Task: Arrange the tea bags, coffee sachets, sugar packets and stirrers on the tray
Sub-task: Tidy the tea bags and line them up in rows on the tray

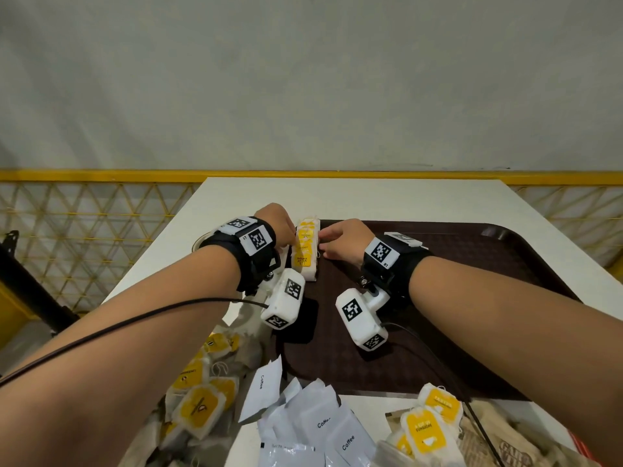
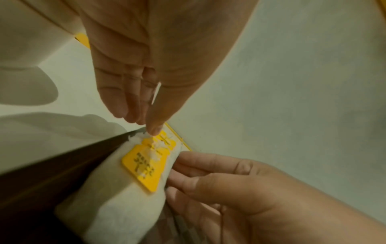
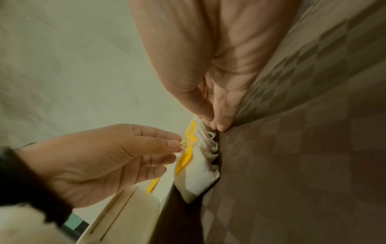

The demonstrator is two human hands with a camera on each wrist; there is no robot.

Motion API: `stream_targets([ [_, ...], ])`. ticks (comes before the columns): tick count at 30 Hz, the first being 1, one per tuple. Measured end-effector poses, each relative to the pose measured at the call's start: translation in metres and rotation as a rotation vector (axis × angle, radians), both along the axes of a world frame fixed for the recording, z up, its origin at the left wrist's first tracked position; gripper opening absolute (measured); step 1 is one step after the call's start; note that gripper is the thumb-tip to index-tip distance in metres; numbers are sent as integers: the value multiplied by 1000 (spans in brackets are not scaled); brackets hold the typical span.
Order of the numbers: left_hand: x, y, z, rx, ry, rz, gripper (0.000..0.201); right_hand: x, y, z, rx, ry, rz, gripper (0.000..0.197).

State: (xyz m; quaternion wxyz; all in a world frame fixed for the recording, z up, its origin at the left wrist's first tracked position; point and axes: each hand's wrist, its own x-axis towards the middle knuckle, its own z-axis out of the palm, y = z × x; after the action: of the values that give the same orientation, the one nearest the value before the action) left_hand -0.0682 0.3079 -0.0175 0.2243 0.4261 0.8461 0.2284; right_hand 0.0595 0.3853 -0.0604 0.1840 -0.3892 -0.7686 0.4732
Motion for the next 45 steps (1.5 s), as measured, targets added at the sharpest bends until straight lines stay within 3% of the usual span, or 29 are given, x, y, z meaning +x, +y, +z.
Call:
stream_targets([
  [6,-1,13,-1,-17,31,-6,20,-3,3,-1,61,-41,44,32],
  [11,-3,18,4,-26,44,-29,18,-3,10,1,-63,121,-53,31],
  [16,-7,14,10,-55,-22,-44,17,-2,7,1,-3,-41,76,39],
  [19,-7,10,9,-95,-5,-67,17,-1,4,3,36,-31,56,30],
  [22,-7,7,6,-114,52,-83,19,1,-5,8,91,16,21,6],
  [28,-5,8,1,-152,126,-92,22,5,-27,14,181,-220,302,23],
  [32,-3,10,0,-178,148,-102,24,1,-27,11,229,-276,297,29],
  [35,-4,10,1,-156,117,-84,13,1,-26,9,252,-293,302,28],
  [38,-6,12,3,-151,119,-97,24,0,-26,6,271,-289,295,28],
  [45,-6,16,-1,-181,172,-130,27,-3,-23,5,295,-301,254,28],
])
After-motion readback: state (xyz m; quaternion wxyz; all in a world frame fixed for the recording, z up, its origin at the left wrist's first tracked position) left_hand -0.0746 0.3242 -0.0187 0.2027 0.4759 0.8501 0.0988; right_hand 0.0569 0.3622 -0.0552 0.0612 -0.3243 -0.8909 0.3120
